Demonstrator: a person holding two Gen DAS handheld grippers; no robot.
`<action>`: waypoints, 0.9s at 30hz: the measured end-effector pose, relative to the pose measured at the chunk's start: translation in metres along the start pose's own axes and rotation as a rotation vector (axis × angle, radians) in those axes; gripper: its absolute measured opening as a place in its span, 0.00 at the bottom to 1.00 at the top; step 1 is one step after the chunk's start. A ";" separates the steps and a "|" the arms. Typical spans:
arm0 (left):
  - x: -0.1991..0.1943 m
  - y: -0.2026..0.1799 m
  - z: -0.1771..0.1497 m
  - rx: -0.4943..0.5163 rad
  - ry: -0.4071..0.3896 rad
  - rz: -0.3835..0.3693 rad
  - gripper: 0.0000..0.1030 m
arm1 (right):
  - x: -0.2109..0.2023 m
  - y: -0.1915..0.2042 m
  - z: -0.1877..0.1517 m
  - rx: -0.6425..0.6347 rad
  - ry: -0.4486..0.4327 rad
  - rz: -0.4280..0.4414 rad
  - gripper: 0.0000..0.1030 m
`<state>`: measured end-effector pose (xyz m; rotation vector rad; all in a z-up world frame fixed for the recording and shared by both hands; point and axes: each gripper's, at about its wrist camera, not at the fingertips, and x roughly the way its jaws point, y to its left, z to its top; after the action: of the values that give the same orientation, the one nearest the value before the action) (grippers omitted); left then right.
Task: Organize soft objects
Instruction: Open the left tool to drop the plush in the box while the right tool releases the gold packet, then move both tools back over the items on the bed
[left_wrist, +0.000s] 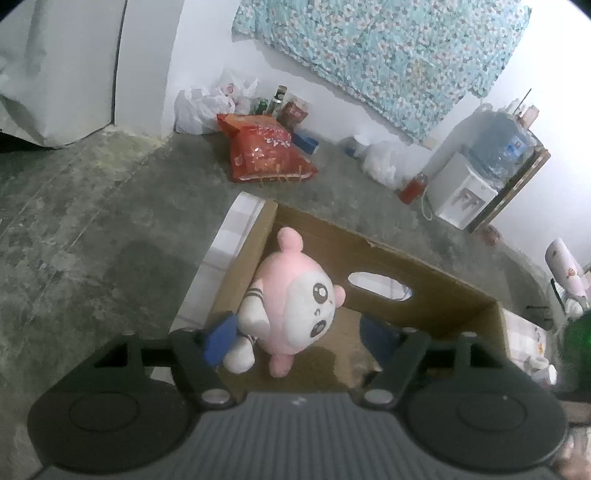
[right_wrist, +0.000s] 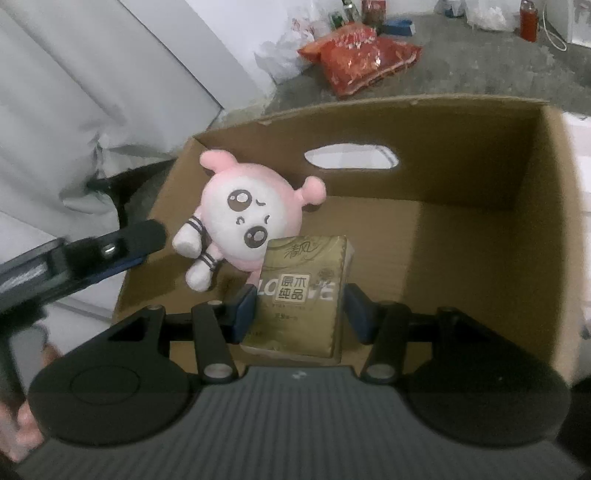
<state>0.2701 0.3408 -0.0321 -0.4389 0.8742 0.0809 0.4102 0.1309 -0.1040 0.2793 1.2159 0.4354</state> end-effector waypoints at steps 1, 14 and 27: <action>-0.001 0.001 -0.001 -0.005 -0.004 -0.003 0.79 | 0.006 0.002 0.002 -0.001 0.008 -0.006 0.50; -0.022 -0.001 -0.003 -0.053 -0.045 -0.039 0.85 | 0.025 0.007 0.009 -0.005 -0.033 -0.050 0.71; -0.128 -0.057 -0.044 0.032 -0.120 -0.129 0.91 | -0.165 -0.002 -0.074 -0.072 -0.217 0.164 0.71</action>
<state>0.1697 0.2848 0.0595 -0.4551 0.7264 -0.0250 0.2946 0.0505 0.0093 0.3565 0.9668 0.5752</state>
